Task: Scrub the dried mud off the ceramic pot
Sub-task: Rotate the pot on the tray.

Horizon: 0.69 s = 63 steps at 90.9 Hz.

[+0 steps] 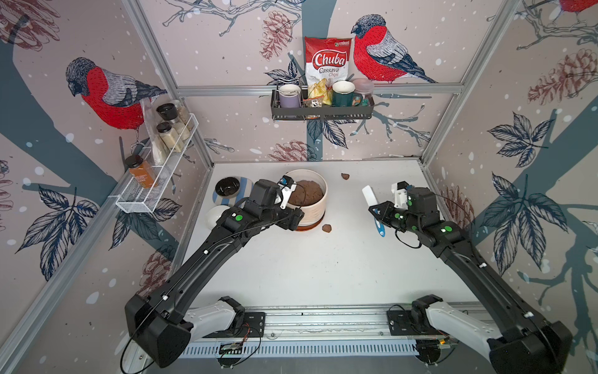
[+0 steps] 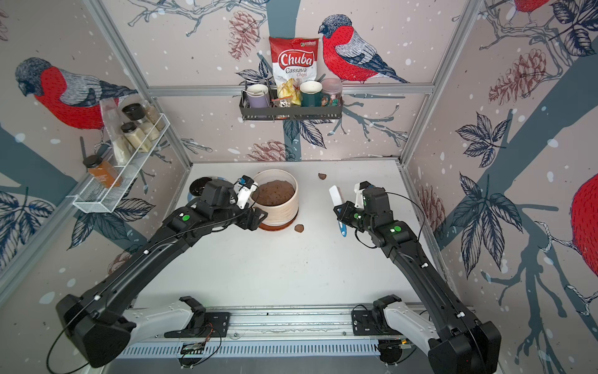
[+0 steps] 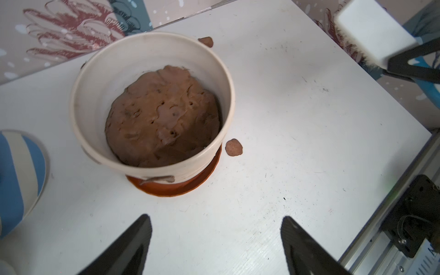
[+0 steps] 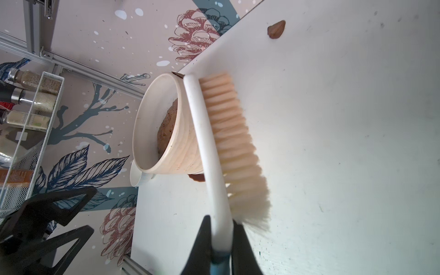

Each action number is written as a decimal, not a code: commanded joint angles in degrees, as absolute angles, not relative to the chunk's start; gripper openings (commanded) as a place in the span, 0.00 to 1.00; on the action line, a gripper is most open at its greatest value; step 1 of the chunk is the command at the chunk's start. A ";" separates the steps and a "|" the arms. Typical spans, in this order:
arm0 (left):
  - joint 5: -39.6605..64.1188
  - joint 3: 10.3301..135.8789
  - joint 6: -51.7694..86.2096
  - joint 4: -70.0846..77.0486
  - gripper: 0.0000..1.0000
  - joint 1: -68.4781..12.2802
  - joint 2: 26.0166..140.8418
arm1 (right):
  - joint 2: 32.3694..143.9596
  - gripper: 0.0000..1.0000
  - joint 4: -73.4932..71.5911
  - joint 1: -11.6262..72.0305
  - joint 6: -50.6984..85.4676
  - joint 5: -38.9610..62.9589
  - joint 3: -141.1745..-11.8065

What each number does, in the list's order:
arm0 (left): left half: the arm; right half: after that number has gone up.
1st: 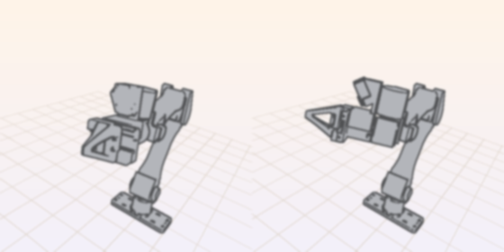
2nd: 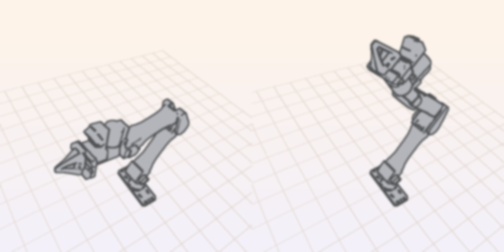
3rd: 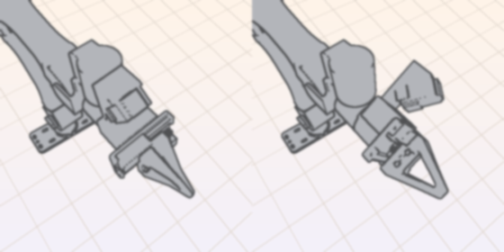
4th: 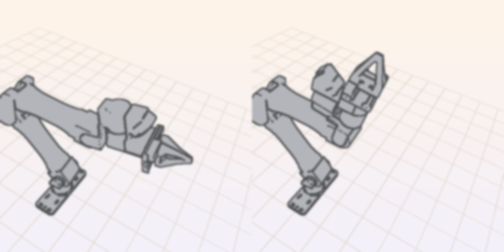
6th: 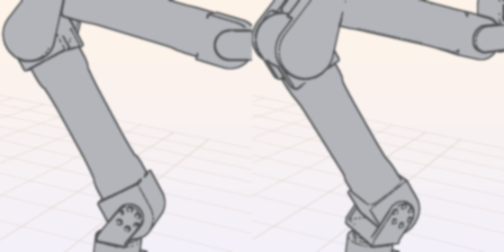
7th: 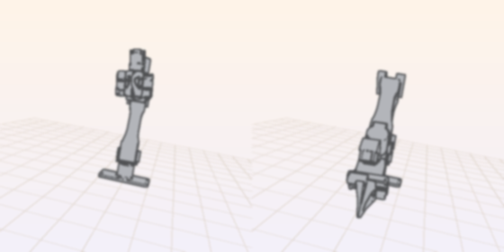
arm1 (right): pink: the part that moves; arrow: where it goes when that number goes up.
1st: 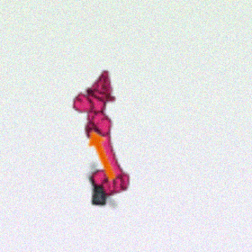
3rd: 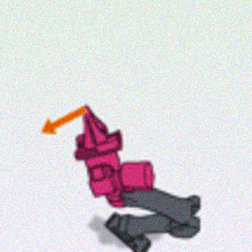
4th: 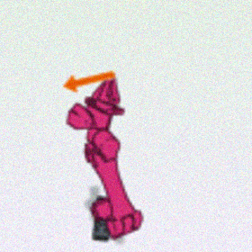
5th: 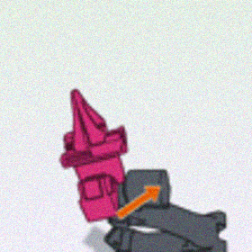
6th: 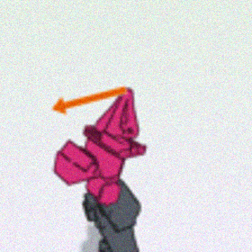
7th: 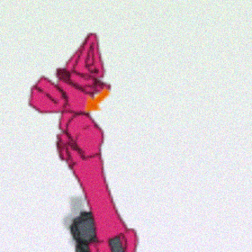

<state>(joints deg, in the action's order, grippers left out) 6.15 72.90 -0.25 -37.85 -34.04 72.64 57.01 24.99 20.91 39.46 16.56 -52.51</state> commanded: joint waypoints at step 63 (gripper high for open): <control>5.58 101.14 -22.79 -63.47 0.28 -33.32 106.46 | 53.48 0.00 27.94 20.88 36.46 21.00 -50.47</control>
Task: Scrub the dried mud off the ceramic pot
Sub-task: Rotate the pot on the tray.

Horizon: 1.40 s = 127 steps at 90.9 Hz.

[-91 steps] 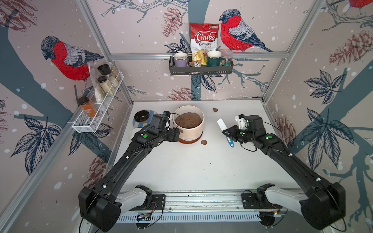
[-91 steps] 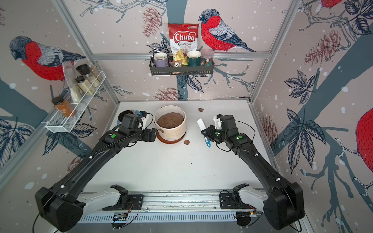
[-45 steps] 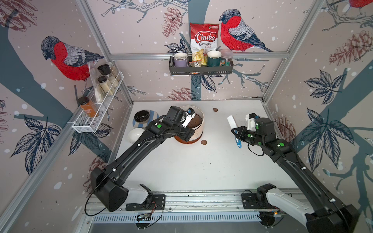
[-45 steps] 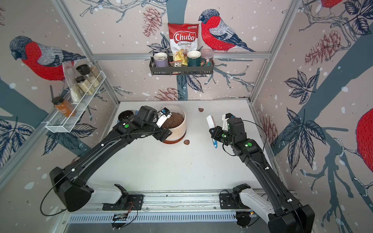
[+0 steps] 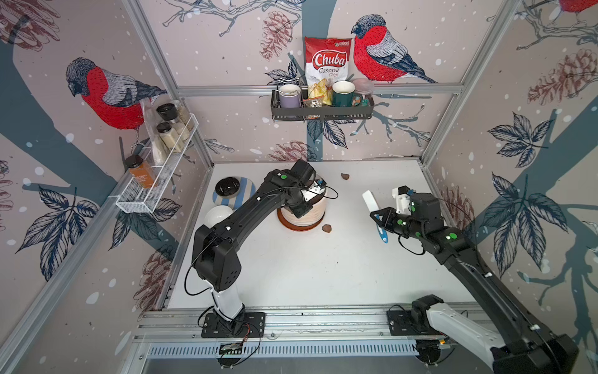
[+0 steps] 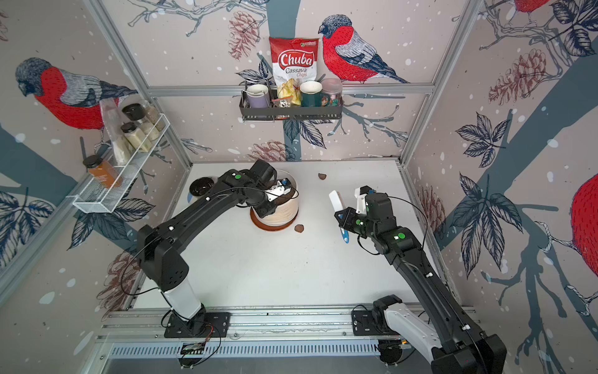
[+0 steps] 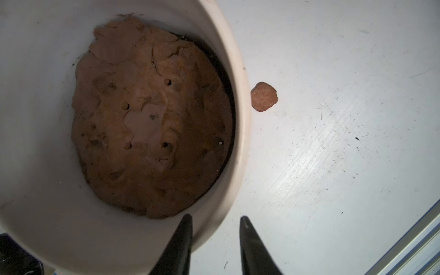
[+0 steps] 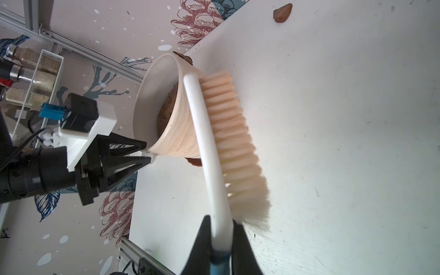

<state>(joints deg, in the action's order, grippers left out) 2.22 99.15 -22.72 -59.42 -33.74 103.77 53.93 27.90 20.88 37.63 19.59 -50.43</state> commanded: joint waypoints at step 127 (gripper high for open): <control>7.82 112.77 47.95 -44.55 0.32 -35.62 116.19 | 65.37 0.00 18.25 33.93 34.80 36.19 -52.10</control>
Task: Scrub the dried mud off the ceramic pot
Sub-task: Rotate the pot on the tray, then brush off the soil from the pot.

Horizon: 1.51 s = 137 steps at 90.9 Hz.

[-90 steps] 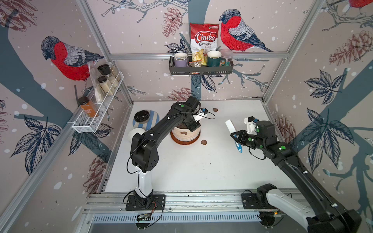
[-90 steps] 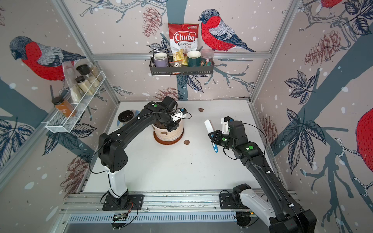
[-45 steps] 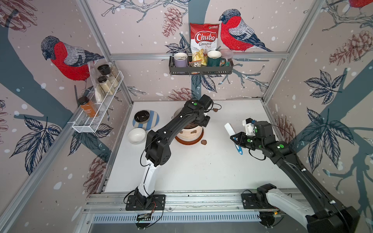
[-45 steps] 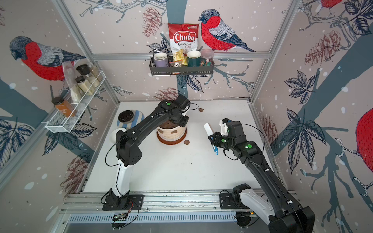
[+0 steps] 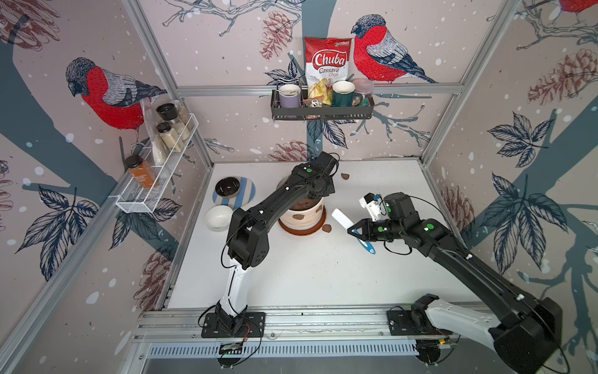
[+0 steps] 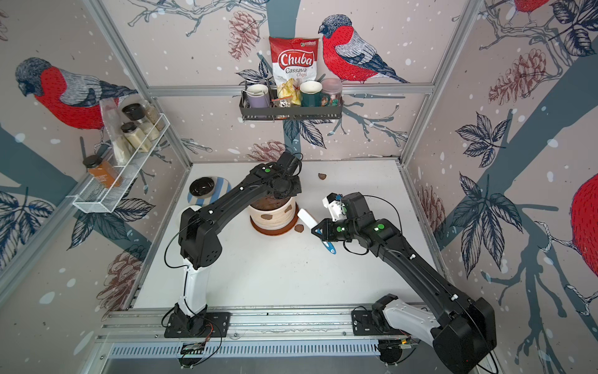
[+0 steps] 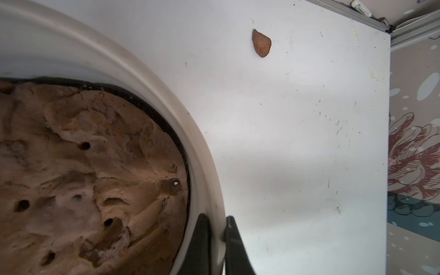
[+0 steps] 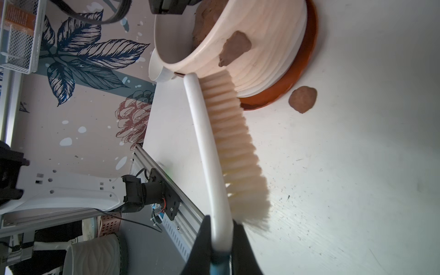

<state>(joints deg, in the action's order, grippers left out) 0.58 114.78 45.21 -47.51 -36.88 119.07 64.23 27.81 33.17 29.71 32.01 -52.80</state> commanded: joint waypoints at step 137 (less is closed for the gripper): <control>6.26 66.80 17.80 -31.92 0.81 -16.70 71.47 | 88.67 0.00 -9.16 31.07 44.28 48.10 -51.87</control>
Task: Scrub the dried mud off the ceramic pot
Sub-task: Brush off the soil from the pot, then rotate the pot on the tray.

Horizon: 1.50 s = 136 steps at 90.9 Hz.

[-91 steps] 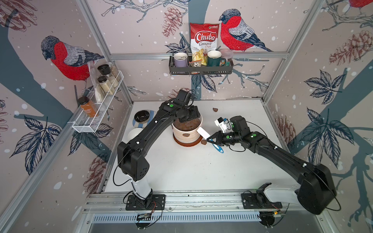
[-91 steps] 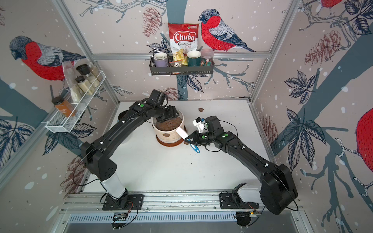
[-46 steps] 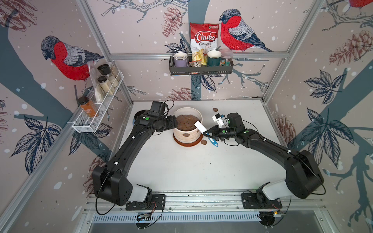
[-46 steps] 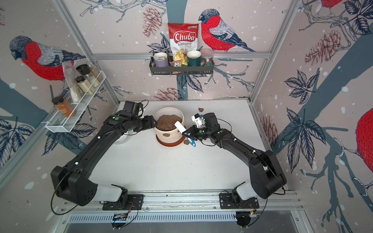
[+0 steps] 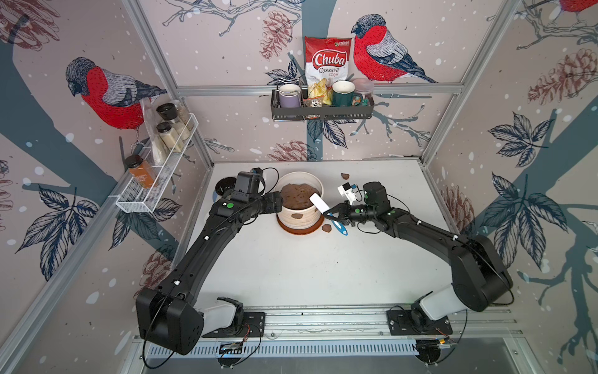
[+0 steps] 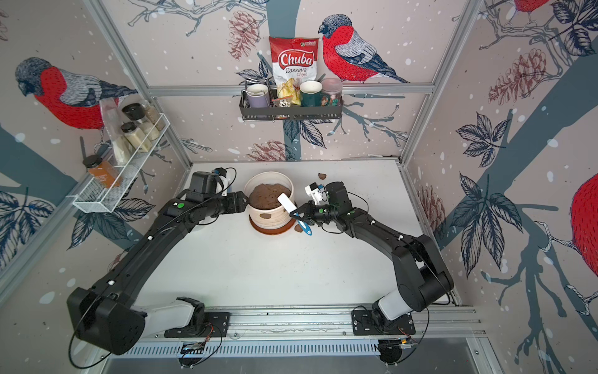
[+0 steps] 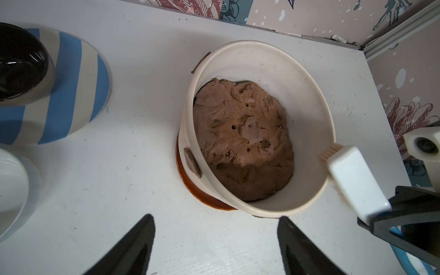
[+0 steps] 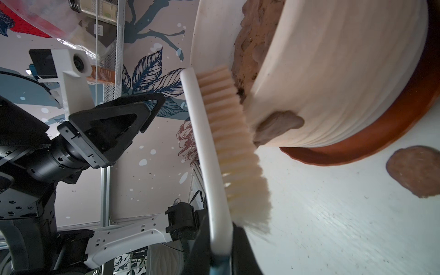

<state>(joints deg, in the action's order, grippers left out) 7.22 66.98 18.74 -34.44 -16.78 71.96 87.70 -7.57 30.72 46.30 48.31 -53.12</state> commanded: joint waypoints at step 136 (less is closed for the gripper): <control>8.35 86.17 -7.23 -52.42 0.70 -30.07 85.95 | 63.69 0.00 23.05 27.40 31.47 18.77 -44.07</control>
<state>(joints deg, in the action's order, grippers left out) 12.78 81.17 0.89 -42.41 -28.36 81.19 64.18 20.78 27.64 30.26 22.17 -43.79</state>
